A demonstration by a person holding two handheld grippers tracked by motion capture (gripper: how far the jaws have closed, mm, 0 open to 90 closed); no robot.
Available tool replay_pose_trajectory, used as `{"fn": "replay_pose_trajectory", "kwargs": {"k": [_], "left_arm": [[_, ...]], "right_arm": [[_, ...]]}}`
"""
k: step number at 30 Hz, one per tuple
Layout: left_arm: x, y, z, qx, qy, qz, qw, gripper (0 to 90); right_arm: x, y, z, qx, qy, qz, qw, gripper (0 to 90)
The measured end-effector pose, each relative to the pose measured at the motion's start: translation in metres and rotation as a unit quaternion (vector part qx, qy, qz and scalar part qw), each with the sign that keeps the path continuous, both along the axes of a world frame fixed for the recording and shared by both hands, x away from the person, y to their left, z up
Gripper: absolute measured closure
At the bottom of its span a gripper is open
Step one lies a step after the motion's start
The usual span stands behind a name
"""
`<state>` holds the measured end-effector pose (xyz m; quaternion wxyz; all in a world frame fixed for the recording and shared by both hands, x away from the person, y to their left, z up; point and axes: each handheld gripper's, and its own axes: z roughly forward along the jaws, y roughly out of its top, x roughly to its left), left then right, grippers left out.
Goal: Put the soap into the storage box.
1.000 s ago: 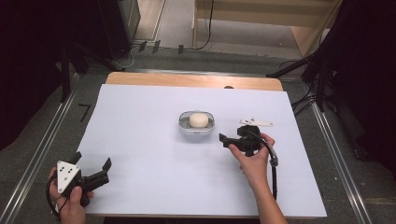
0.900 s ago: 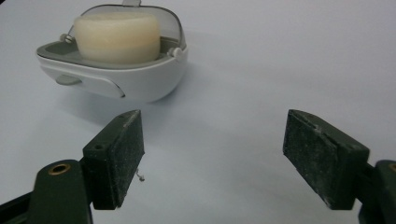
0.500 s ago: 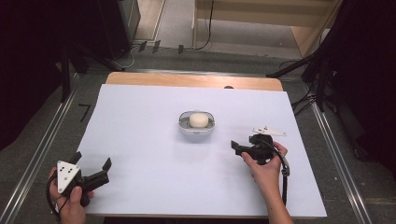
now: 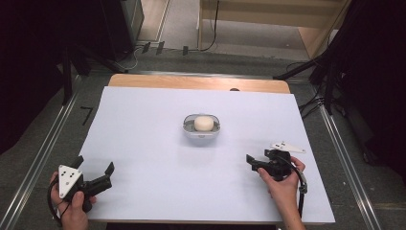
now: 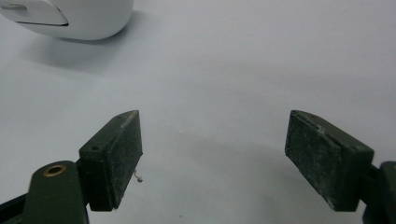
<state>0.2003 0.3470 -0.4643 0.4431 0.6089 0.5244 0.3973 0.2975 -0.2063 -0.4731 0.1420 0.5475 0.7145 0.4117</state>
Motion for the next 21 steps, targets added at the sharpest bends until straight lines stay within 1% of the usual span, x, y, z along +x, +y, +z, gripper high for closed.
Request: {"fn": "replay_pose_trajectory", "kwargs": {"k": [4, 8, 9, 15, 21], "left_arm": [[0.000, 0.000, 0.000, 0.000, 0.000, 0.000, 1.0000, 0.0], [0.000, 0.000, 0.000, 0.001, 0.000, 0.000, 1.0000, 0.0], [0.000, 0.000, 0.000, 0.000, 0.000, 0.000, 1.0000, 0.0], [0.000, 0.000, 0.000, 0.000, 0.001, -0.001, 1.0000, 0.0], [0.000, 0.000, 0.000, 0.000, 0.001, -0.002, 1.0000, 0.0]], "right_arm": [[-0.006, -0.007, -0.002, 0.002, -0.002, -0.003, 1.0000, 19.6], [-0.011, -0.017, -0.003, 0.020, -0.008, -0.005, 0.9998, 19.4], [-0.012, -0.020, -0.003, 0.020, -0.009, -0.005, 0.9997, 19.4], [-0.019, -0.031, -0.005, 0.012, -0.011, -0.017, 0.9997, 19.4], [-0.027, -0.046, -0.005, 0.008, -0.015, -0.031, 0.9994, 19.1]]}}
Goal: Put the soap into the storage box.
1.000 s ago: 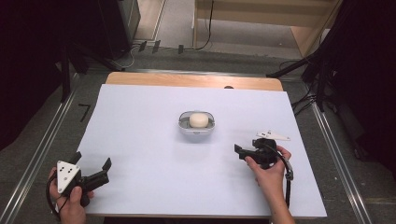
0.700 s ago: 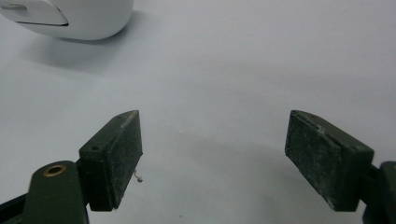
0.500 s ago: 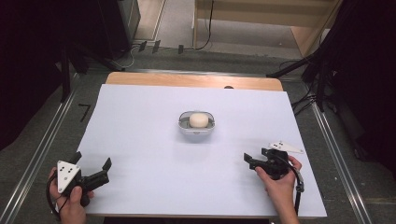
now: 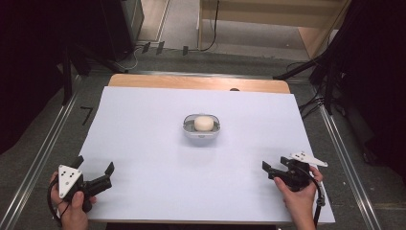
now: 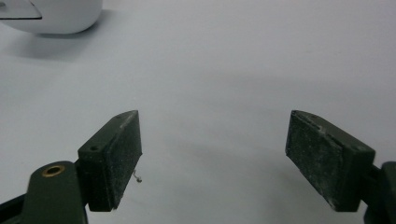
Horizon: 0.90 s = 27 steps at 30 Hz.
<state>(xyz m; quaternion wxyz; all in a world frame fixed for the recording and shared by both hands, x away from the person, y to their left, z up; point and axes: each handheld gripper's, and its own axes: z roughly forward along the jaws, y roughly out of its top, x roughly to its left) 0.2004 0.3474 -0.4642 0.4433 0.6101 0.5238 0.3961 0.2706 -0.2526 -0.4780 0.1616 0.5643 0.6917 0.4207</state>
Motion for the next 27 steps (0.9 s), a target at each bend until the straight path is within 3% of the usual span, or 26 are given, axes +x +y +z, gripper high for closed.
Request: {"fn": "replay_pose_trajectory", "kwargs": {"k": [14, 27], "left_arm": [[0.000, -0.001, 0.000, 0.000, 0.000, 0.002, 1.0000, 0.0], [0.000, -0.001, 0.000, 0.001, 0.000, 0.003, 1.0000, 0.0]], "right_arm": [[-0.019, -0.045, -0.001, -0.012, -0.007, -0.048, 0.9988, 18.9], [-0.036, -0.089, -0.003, -0.017, -0.016, -0.096, 0.9951, 18.5]]}}
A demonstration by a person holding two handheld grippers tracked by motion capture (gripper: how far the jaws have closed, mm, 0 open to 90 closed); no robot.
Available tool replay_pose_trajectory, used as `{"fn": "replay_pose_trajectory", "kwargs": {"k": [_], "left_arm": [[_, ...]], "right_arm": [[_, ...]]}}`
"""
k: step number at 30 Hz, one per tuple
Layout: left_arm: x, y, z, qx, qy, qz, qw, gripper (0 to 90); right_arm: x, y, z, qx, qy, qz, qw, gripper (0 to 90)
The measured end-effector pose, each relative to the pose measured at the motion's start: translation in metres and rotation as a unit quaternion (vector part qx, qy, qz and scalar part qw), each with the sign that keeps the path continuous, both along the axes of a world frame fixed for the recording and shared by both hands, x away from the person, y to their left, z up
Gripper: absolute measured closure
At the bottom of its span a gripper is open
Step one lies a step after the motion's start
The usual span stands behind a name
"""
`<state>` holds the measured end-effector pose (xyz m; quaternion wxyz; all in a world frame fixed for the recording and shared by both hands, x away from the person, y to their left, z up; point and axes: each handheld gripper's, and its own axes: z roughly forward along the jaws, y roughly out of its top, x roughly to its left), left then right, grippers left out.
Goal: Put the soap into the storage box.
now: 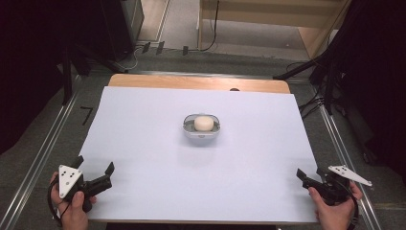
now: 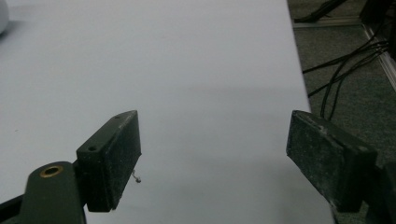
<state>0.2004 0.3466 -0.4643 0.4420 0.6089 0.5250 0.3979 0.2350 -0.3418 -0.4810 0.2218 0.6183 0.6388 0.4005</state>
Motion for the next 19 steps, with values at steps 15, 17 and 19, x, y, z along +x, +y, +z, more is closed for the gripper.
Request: {"fn": "replay_pose_trajectory", "kwargs": {"k": [15, 17, 19], "left_arm": [[0.0020, 0.0007, 0.0001, -0.001, 0.008, -0.001, 1.0000, 0.0], [0.0022, 0.0007, 0.0002, -0.004, 0.010, -0.001, 0.9999, 0.0], [0.0027, 0.0006, 0.0003, -0.004, 0.013, 0.002, 0.9999, 0.0]], "right_arm": [[-0.0047, -0.0045, -0.0085, -0.004, -0.006, -0.036, 0.9993, 18.7], [-0.0046, -0.0045, -0.0087, -0.003, -0.005, -0.035, 0.9994, 18.7], [-0.0041, -0.0043, -0.0092, -0.007, -0.007, -0.034, 0.9994, 18.7]]}}
